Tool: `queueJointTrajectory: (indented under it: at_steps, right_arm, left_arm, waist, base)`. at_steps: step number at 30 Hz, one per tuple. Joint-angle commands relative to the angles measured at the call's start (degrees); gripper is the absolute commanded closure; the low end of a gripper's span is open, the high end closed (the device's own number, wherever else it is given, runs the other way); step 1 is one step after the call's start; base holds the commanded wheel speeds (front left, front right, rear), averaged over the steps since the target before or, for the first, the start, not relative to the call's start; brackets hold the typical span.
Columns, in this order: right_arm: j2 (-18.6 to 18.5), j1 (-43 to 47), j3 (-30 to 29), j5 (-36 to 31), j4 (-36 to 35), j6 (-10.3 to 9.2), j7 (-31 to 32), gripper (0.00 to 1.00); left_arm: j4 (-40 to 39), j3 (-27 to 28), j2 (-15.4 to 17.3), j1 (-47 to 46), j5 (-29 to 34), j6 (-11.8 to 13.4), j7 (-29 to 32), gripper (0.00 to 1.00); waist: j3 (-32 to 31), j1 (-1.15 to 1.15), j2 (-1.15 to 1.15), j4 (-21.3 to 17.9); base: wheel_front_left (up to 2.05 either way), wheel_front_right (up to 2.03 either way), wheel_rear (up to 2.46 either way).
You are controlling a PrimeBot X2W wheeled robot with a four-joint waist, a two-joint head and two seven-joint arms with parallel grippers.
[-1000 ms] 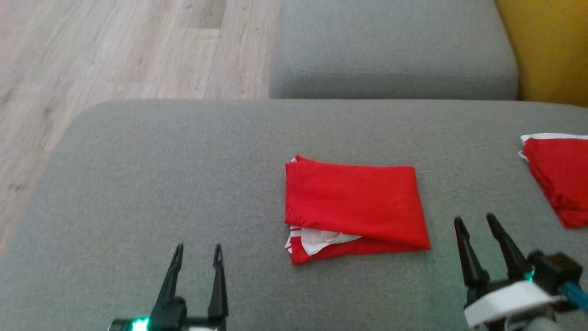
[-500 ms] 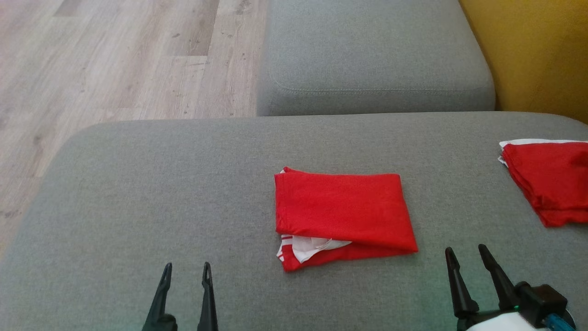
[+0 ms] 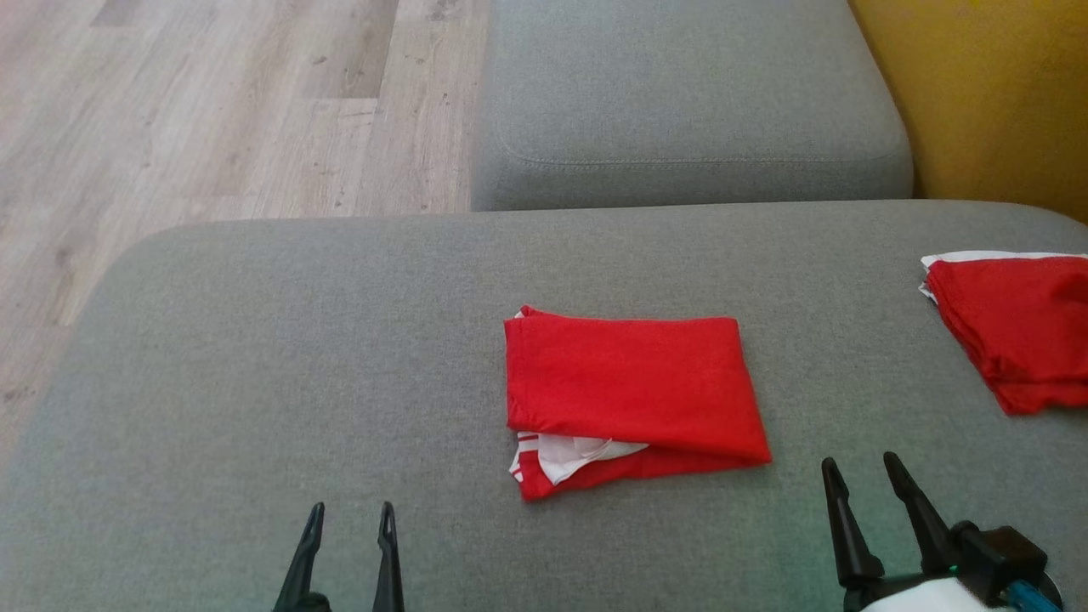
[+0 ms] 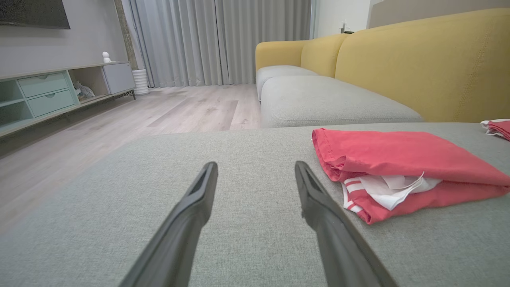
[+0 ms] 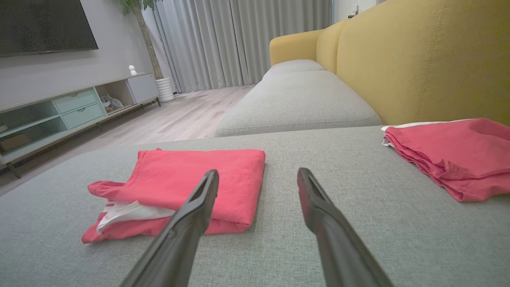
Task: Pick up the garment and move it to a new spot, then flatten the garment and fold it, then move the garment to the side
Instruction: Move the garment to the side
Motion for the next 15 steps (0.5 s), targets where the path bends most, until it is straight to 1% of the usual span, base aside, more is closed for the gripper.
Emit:
queueJointTrajectory:
  at_steps: [1, 5, 10, 15]
  right_arm:
    - [-0.6, -2.4, 1.1, -0.6, -1.7, -0.04, -0.7, 0.0]
    - [-0.6, -2.6, 1.2, -0.7, -1.5, -0.04, -0.7, 0.0]
    - [-0.4, -3.0, 1.4, -0.6, -0.3, -0.04, -0.7, 0.0]
    - [0.3, -5.1, 1.3, -2.0, 2.9, -0.04, -0.7, 0.0]
  left_arm:
    - [-1.5, 2.1, -0.7, -2.1, 0.6, -0.4, -0.5, 0.0]
    - [-1.4, 2.4, -1.0, -2.1, 0.6, -0.9, -0.5, 0.0]
    - [-2.1, 2.4, -1.4, -2.2, 0.1, -2.9, -0.5, 0.0]
    - [-3.1, 2.8, -1.8, -2.3, -0.1, -3.7, -0.5, 0.0]
  waist:
    - [0.2, 0.0, 0.0, 0.0]
    - [0.4, 0.0, 0.0, 0.0]
    - [1.1, 0.0, 0.0, 0.3]
    - [2.4, 0.0, 0.0, 0.7]
  base:
    - [0.0, 0.0, 0.0]
    - [0.0, 0.0, 0.0]
    - [0.0, 0.0, 0.0]
    - [0.0, 0.0, 0.0]
